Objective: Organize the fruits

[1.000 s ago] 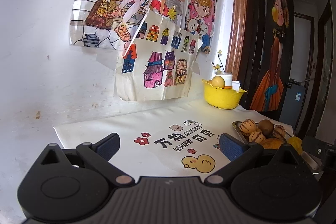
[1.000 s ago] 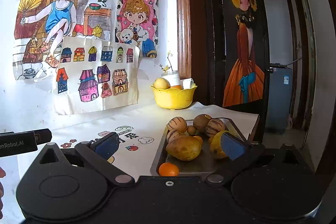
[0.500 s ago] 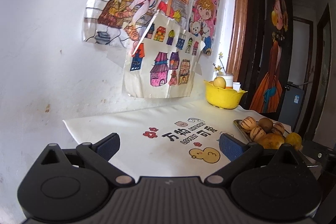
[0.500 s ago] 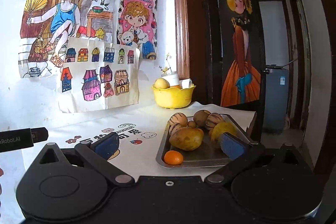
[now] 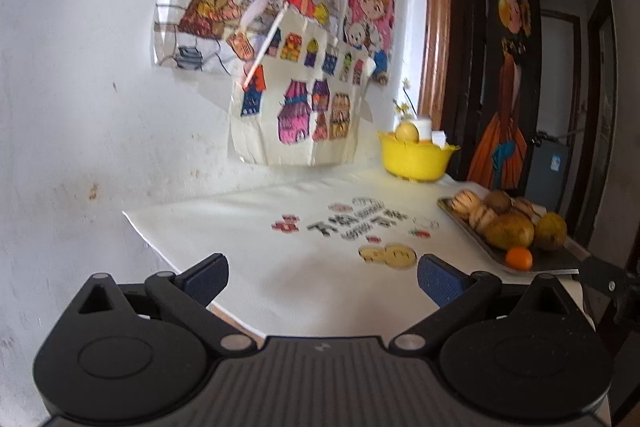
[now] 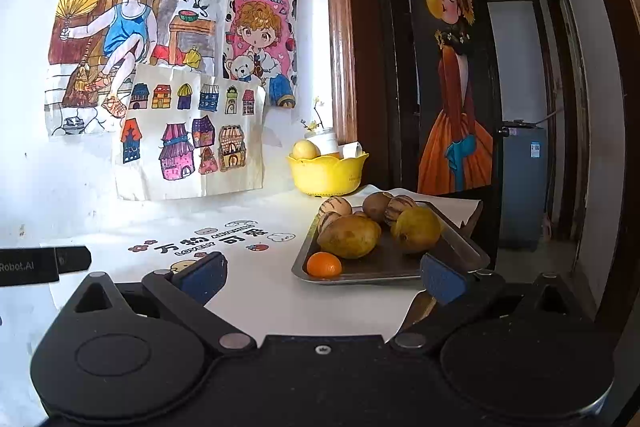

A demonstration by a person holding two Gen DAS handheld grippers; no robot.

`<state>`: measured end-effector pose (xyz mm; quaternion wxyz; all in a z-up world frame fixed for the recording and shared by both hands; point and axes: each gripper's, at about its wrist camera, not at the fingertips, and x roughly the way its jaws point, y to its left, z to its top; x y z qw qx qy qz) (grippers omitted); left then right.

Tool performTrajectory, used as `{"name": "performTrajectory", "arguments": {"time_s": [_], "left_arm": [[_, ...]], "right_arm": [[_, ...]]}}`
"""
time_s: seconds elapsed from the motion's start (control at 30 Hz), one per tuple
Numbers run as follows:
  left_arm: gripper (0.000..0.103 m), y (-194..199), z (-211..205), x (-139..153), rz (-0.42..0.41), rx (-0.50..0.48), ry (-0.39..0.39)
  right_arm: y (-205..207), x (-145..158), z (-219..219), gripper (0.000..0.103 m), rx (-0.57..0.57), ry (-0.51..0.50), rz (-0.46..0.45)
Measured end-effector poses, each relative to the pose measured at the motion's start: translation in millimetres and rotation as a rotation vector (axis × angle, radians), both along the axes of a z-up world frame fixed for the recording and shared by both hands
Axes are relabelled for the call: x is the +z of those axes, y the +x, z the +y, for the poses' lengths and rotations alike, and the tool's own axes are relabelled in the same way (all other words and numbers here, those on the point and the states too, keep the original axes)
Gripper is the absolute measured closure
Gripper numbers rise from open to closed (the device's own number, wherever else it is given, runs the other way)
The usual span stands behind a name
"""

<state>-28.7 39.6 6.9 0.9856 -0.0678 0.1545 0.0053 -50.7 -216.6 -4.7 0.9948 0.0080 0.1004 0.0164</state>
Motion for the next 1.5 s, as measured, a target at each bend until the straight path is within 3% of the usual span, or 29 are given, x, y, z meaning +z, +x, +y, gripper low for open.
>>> {"name": "performTrajectory", "arguments": {"time_s": [1.5], "left_arm": [[0.0,-11,9,-5,0.052,0.035,-0.012]], "right_arm": [[-1,-10,9,0.0,0.063,-0.01,0.057]]}}
